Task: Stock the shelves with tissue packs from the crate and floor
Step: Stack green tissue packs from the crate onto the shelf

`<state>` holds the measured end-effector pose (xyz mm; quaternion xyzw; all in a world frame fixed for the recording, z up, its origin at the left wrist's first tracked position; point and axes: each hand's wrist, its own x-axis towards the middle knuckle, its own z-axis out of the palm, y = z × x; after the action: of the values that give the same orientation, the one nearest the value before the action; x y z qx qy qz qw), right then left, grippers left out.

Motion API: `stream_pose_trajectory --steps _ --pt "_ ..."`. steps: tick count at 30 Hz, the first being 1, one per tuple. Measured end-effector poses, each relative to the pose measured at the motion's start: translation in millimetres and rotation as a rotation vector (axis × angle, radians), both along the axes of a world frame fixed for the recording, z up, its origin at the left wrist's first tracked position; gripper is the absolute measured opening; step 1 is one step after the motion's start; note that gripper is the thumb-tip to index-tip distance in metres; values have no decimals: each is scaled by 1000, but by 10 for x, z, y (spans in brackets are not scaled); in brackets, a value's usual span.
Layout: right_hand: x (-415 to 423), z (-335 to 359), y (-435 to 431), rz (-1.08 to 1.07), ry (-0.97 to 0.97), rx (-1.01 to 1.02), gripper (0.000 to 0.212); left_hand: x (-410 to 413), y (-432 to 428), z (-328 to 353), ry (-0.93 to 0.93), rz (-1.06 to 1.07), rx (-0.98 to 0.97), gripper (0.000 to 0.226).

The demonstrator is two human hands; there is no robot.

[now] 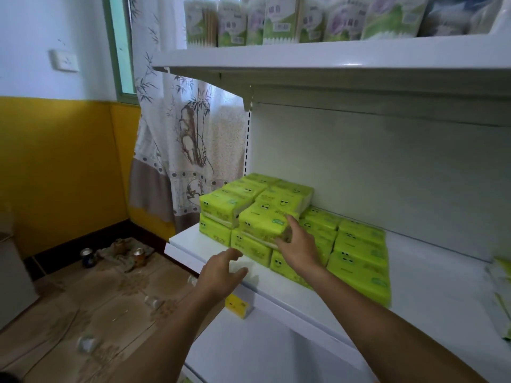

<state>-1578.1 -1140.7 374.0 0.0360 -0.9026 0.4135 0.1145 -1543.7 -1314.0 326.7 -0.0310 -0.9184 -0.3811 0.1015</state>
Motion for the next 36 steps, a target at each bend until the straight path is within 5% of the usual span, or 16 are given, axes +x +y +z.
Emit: stream_pose_trajectory --steps 5,15,24,28,36 --pt "-146 -51 2 -69 54 160 64 -101 -82 -165 -28 -24 -81 29" --pt "68 -120 -9 -22 -13 104 84 -65 -32 -331 46 -50 -76 29" --pt "723 -147 91 -21 -44 175 74 599 67 -378 -15 -114 -123 55" --pt "1072 -311 110 -34 -35 145 66 912 137 -513 -43 -156 -180 48" --pt "1797 -1464 246 12 -158 198 49 1637 411 -1628 -271 -239 -113 42"
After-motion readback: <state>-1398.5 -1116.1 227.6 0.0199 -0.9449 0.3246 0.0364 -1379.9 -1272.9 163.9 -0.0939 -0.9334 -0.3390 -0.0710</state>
